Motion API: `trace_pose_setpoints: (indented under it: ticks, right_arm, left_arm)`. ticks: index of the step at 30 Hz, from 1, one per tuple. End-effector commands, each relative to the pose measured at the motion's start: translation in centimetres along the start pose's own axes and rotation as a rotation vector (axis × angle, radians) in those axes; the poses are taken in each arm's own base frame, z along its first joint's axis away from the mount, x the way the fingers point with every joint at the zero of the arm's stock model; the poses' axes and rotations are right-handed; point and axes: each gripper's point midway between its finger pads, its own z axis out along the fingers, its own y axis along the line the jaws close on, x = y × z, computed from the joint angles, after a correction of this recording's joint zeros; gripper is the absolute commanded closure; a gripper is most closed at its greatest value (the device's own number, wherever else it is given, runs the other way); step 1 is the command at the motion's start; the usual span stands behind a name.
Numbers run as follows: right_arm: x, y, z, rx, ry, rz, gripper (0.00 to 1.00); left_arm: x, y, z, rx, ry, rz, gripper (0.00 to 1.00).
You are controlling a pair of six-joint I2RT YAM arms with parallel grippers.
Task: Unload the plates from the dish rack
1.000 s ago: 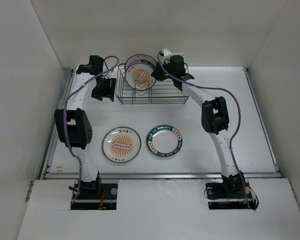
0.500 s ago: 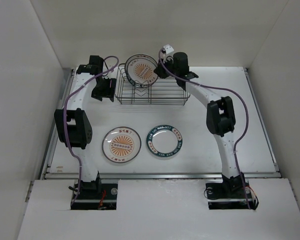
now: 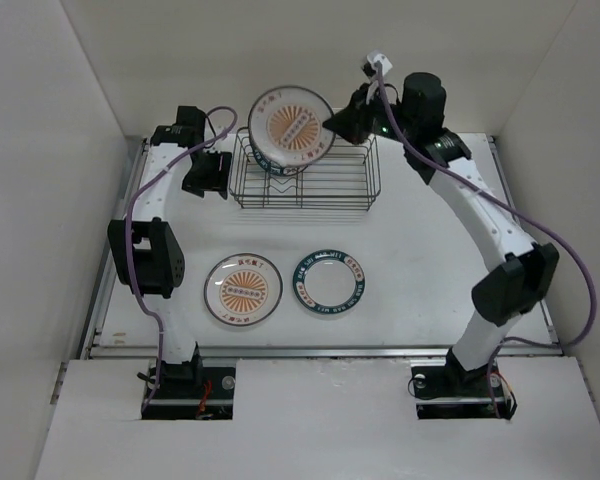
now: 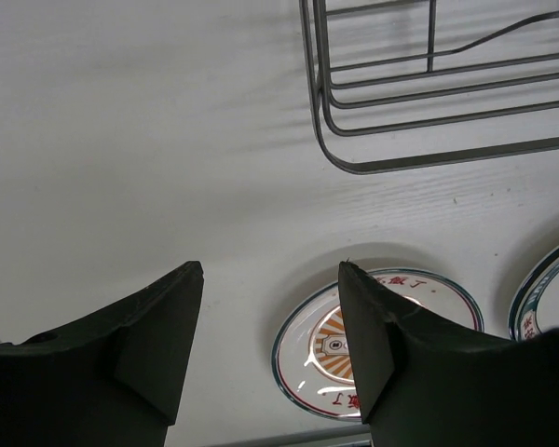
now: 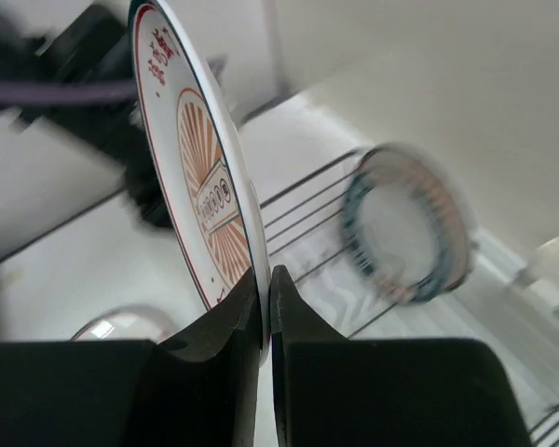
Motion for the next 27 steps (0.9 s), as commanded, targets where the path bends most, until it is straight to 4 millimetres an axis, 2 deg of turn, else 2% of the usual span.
trace_pose_setpoints:
  ticks: [1, 2, 3, 5, 6, 7, 8, 9, 10, 12, 13, 14, 16, 17, 18, 21, 22, 24, 27]
  right_arm:
    - [7.5, 6.4, -4.2, -0.250, 0.262, 0.231, 1.00]
    - [8.8, 7.9, -5.4, -0.312, 0.307, 0.278, 1.00]
    - [12.0, 8.7, -6.6, -0.326, 0.383, 0.351, 1.00]
    - [14.3, 10.6, -9.3, -0.353, 0.472, 0.444, 1.00]
    - [15.4, 11.4, -10.2, -0.373, 0.506, 0.486, 1.00]
    - [17.9, 12.1, -11.5, -0.375, 0.565, 0.548, 1.00]
    - [18.4, 12.9, -12.6, -0.384, 0.585, 0.573, 1.00]
    - [19.1, 13.3, -13.2, -0.390, 0.602, 0.605, 1.00]
    - [20.6, 13.7, -13.9, -0.383, 0.635, 0.638, 1.00]
    - [21.8, 13.5, -14.2, -0.355, 0.654, 0.704, 1.00]
    - [22.4, 12.5, -14.5, -0.313, 0.655, 0.733, 1.00]
    - [23.8, 12.3, -14.9, -0.293, 0.684, 0.781, 1.00]
    - [25.7, 11.9, -14.9, -0.268, 0.722, 0.846, 1.00]
    - [27.2, 11.4, -15.3, -0.231, 0.747, 0.873, 1.00]
    - [28.3, 11.2, -15.4, -0.216, 0.774, 0.895, 1.00]
    - [30.5, 10.4, -15.5, -0.160, 0.817, 0.923, 1.00]
    - [30.7, 10.1, -15.5, -0.144, 0.821, 0.917, 1.00]
    - [31.6, 8.7, -15.7, -0.071, 0.831, 0.910, 1.00]
    - [32.5, 7.3, -15.8, -0.018, 0.835, 0.914, 1.00]
  left_arm:
    - [-4.0, -0.6, -4.5, 0.009, -0.169, 0.047, 0.43]
    - [-4.7, -0.7, -4.0, 0.018, -0.180, 0.064, 0.43]
    - [-6.0, -0.8, -4.0, 0.029, -0.220, 0.079, 0.42]
    - [-8.4, -1.2, -4.6, 0.048, -0.299, 0.092, 0.42]
    - [-9.4, -1.3, -4.0, 0.054, -0.319, 0.105, 0.42]
    - [-11.0, -1.4, -4.0, 0.061, -0.379, 0.115, 0.42]
    - [-12.3, -1.7, -4.4, 0.074, -0.423, 0.135, 0.42]
    - [-12.9, -2.7, -3.7, 0.118, -0.440, 0.163, 0.41]
    - [-14.7, -3.0, -4.2, 0.130, -0.511, 0.179, 0.41]
    - [-16.2, -3.5, -4.1, 0.150, -0.571, 0.223, 0.39]
    - [-17.0, -4.6, -4.0, 0.188, -0.599, 0.246, 0.39]
    - [-18.4, -5.0, -4.8, 0.202, -0.664, 0.266, 0.39]
    - [-19.2, -5.8, -3.9, 0.252, -0.693, 0.280, 0.39]
    - [-20.3, -6.0, -4.7, 0.261, -0.749, 0.279, 0.39]
    - [-20.5, -6.0, -3.8, 0.269, -0.746, 0.259, 0.39]
    - [-21.1, -7.1, -4.0, 0.335, -0.778, 0.263, 0.39]
    - [-21.0, -7.3, -3.2, 0.347, -0.767, 0.265, 0.39]
    - [-20.9, -7.9, -3.0, 0.358, -0.770, 0.291, 0.39]
    - [-20.8, -7.7, -1.8, 0.345, -0.760, 0.324, 0.39]
